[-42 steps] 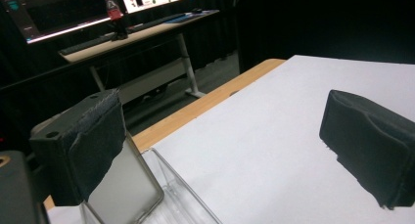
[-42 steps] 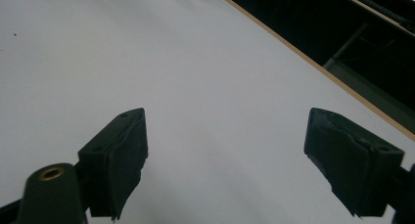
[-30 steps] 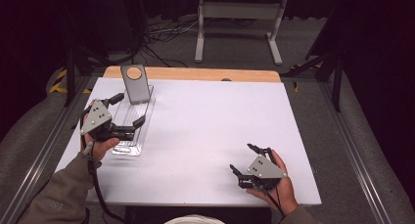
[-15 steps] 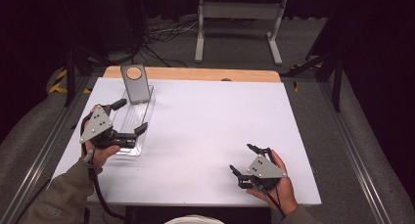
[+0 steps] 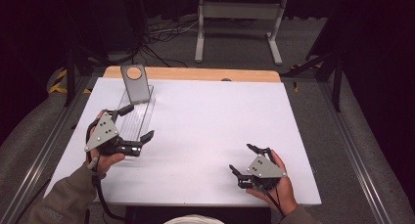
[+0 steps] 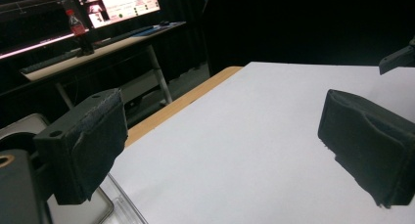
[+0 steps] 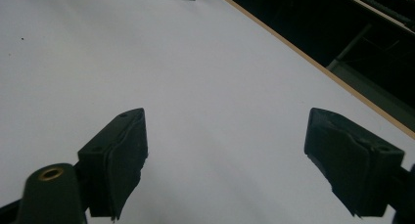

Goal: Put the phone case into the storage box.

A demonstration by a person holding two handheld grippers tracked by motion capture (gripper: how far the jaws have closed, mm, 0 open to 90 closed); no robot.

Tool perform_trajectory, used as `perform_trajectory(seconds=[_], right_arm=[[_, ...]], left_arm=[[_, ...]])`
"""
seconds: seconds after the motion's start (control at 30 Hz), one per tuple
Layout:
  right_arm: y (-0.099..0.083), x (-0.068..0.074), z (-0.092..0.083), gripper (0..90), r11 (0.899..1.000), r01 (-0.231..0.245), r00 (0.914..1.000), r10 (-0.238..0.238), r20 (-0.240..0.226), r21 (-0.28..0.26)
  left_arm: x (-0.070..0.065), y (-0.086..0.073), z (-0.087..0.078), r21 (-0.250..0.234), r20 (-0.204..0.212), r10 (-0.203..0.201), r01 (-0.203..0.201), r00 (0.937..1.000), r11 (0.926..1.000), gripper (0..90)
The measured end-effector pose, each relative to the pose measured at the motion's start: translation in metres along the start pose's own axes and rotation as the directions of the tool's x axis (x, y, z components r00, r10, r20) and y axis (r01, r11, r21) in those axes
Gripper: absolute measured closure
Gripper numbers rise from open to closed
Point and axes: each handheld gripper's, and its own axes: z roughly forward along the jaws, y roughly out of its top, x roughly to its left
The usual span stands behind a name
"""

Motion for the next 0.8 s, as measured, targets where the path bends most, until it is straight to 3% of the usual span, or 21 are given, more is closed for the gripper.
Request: perform_trajectory(seconds=[0.1, 0.4, 0.6, 0.8], right_arm=[[0.000, 0.000, 0.000, 17.3, 1.000, -0.003, 1.0000, 0.003, 0.000, -0.001], [0.002, 0.001, 0.000, 17.3, 1.000, -0.009, 1.0000, 0.009, -0.001, -0.006], [0.003, 0.001, -0.002, 17.3, 1.000, -0.010, 1.0000, 0.010, 0.002, -0.013], [0.005, 0.002, -0.001, 17.2, 1.000, -0.013, 0.9999, 0.012, -0.005, -0.017]], left_arm=[[-0.005, 0.000, -0.001, 0.007, 0.002, 0.016, -0.016, 0.9999, 0.9998, 5.8], [-0.018, -0.002, -0.007, -0.007, 0.028, 0.014, -0.014, 0.9995, 0.9999, 5.9], [-0.026, -0.006, -0.007, 0.020, 0.030, 0.041, -0.041, 0.9987, 0.9989, 5.8], [-0.032, -0.013, -0.006, 0.037, 0.032, 0.043, -0.044, 0.9986, 0.9983, 5.7]])
